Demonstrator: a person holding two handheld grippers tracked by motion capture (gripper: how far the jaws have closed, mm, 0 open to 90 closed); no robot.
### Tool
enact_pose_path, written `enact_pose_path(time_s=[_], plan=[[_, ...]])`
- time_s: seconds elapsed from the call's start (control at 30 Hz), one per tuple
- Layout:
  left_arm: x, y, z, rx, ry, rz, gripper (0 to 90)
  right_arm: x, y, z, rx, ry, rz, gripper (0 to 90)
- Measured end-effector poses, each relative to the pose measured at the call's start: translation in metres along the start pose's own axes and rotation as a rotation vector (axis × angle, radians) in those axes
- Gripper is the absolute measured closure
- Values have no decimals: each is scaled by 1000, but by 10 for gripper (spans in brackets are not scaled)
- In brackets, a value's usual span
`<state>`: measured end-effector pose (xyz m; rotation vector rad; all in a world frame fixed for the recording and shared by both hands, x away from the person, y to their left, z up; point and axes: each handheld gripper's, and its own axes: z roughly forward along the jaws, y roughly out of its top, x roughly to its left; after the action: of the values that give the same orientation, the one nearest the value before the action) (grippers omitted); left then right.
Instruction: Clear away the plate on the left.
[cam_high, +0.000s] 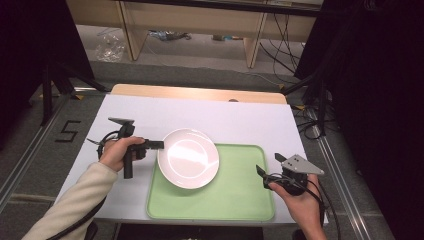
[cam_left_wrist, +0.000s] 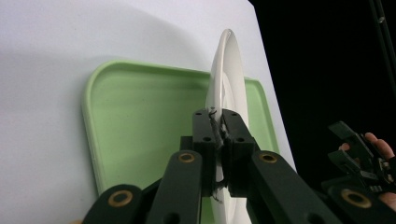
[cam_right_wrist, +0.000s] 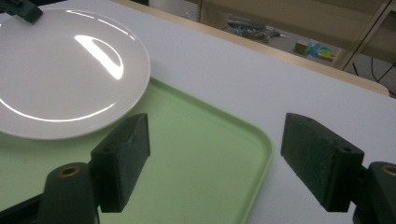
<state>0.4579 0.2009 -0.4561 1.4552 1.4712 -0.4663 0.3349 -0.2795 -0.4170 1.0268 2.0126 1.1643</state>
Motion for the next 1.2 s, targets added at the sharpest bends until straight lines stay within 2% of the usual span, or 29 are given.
enact_pose_path(time_s=[0.57, 0.7, 0.77, 0.87, 0.9, 0.93, 1.03, 1.13, 1.2], plan=[[0, -1, 5, 11, 11, -6, 844, 0, 0, -1, 6, -4, 1, 248], [0, -2, 7, 3, 33, 3, 848, 1, 0, 0, -1, 1, 13, 248], [0, -2, 8, 2, 38, 21, 850, 1, 0, -1, 14, 4, 12, 248], [1, -2, 8, 2, 36, 43, 852, 0, 0, -1, 0, -1, 0, 247], [1, -2, 9, -1, 44, 65, 854, 1, 0, -1, 7, 5, 12, 247], [3, -1, 9, -2, 47, 110, 856, 1, 0, -1, 7, 4, 8, 248], [4, -2, 10, 3, 62, 133, 860, 0, 0, -1, 4, 2, 4, 248], [4, -2, 11, -2, 77, 135, 862, 1, 0, -1, 9, 7, 11, 247], [5, -3, 11, 6, 91, 159, 862, 0, 0, -1, 1, 0, -1, 248]])
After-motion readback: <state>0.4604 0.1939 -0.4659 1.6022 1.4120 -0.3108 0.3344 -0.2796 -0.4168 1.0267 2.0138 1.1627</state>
